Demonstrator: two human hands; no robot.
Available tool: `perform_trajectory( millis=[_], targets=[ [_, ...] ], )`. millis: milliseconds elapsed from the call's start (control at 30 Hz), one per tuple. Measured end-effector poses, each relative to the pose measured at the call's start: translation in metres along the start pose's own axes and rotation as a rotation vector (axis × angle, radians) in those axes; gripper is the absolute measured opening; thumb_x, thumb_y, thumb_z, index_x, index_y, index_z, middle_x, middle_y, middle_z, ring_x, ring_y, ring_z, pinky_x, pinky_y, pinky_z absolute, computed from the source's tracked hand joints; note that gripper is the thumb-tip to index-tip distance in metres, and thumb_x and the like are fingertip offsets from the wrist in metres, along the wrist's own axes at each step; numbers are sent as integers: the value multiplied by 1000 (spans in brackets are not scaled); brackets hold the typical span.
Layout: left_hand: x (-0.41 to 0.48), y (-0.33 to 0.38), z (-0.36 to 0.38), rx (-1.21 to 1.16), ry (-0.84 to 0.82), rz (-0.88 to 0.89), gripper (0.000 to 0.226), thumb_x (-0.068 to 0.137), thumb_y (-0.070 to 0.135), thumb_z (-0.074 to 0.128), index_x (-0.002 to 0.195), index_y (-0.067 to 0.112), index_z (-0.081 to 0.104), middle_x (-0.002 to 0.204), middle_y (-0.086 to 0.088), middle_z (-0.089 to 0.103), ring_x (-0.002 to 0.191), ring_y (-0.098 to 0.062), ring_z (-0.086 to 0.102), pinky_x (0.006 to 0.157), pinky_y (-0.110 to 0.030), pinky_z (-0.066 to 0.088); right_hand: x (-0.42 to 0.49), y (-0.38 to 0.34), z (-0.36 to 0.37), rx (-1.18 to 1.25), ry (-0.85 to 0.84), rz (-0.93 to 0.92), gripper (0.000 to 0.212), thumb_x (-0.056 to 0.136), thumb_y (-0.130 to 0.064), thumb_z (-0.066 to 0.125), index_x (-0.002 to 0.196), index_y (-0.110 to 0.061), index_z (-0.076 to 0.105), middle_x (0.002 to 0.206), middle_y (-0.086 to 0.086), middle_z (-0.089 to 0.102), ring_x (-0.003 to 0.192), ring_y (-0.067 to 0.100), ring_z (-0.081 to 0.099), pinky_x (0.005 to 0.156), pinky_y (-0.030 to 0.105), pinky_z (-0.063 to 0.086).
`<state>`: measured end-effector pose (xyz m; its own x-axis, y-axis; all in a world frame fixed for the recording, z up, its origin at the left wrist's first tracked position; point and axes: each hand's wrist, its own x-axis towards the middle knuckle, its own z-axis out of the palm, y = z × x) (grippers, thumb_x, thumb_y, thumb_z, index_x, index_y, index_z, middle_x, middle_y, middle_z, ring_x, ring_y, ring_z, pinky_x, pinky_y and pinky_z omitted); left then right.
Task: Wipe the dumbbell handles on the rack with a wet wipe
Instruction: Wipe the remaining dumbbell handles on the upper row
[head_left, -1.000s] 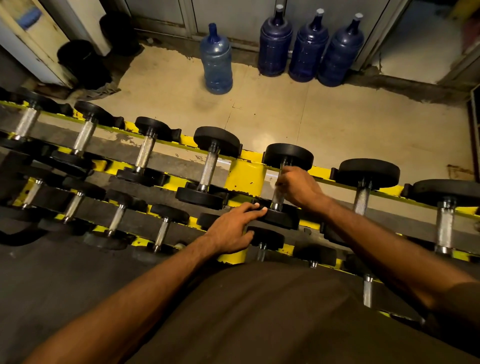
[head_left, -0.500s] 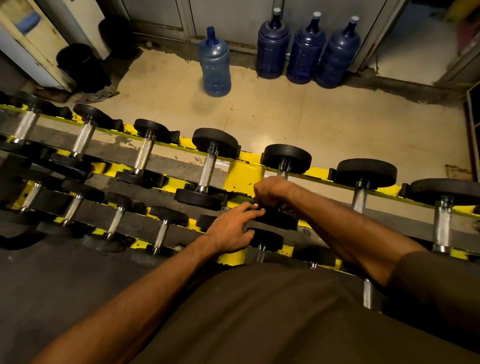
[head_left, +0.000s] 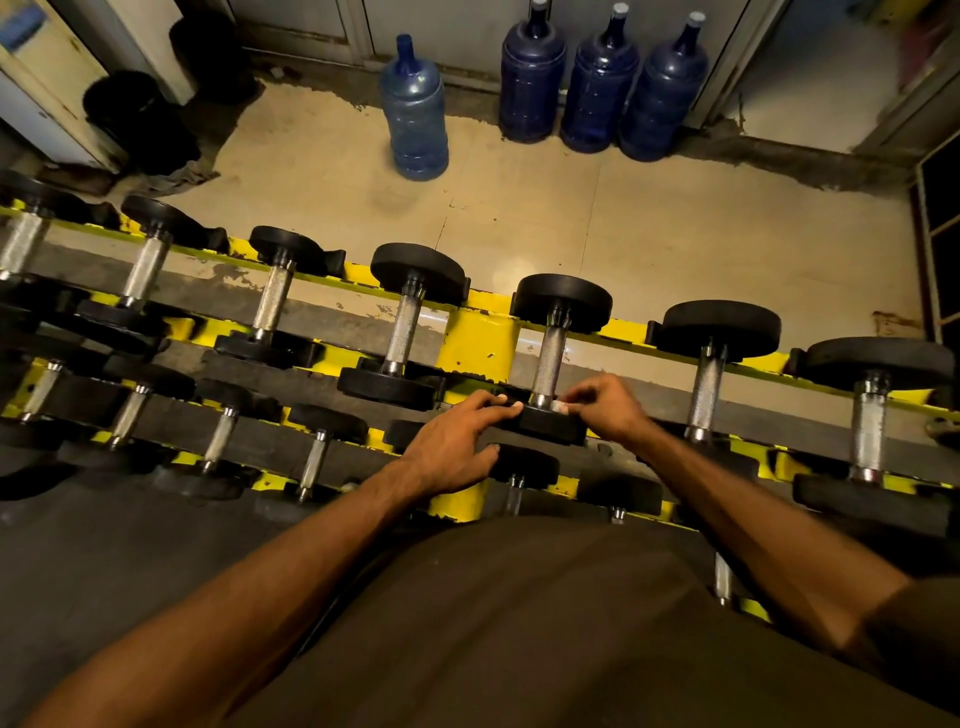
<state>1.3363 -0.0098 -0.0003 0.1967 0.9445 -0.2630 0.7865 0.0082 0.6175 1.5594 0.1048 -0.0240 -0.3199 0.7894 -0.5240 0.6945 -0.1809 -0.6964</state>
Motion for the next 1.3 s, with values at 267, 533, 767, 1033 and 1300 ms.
perform_trajectory(
  millis=[267, 533, 767, 1033, 1300],
  targets=[
    [-2, 1, 1, 25, -3, -8, 66, 92, 26, 62, 154, 30, 39, 152, 5, 38, 132, -16, 46, 103, -39, 50, 39, -18, 11, 231, -71, 287, 19, 95, -8, 55, 113, -12, 60, 107, 12, 63, 99, 23, 62, 83, 37, 56],
    [-3, 2, 0, 25, -1, -8, 65, 94, 25, 62, 154, 31, 38, 154, 4, 37, 134, -15, 45, 102, -39, 51, 31, -14, -9, 143, -238, 311, 25, 88, 1, 60, 111, -9, 63, 112, 15, 64, 105, 27, 62, 95, 44, 54],
    [0, 2, -2, 2, 6, -4, 60, 94, 24, 62, 151, 31, 44, 147, 6, 42, 103, -6, 49, 91, -36, 54, 6, -28, -4, -62, 19, -113, 13, 80, -9, 78, 91, -14, 72, 99, -1, 69, 95, 14, 63, 78, 29, 53],
    [0, 3, -4, 12, 12, -2, 60, 93, 22, 61, 150, 31, 45, 148, 6, 43, 129, -12, 48, 99, -38, 52, 35, -51, 8, -126, 599, -182, 25, 92, -27, 68, 113, -15, 72, 101, -3, 53, 91, 13, 53, 74, 26, 49],
    [2, 4, -6, 27, 8, -8, 59, 92, 23, 61, 149, 31, 47, 148, 7, 43, 114, -9, 53, 92, -33, 53, 26, -48, 3, -571, 232, -367, 15, 91, -36, 67, 95, -23, 73, 95, -7, 61, 83, 12, 58, 61, 23, 44]
  ],
)
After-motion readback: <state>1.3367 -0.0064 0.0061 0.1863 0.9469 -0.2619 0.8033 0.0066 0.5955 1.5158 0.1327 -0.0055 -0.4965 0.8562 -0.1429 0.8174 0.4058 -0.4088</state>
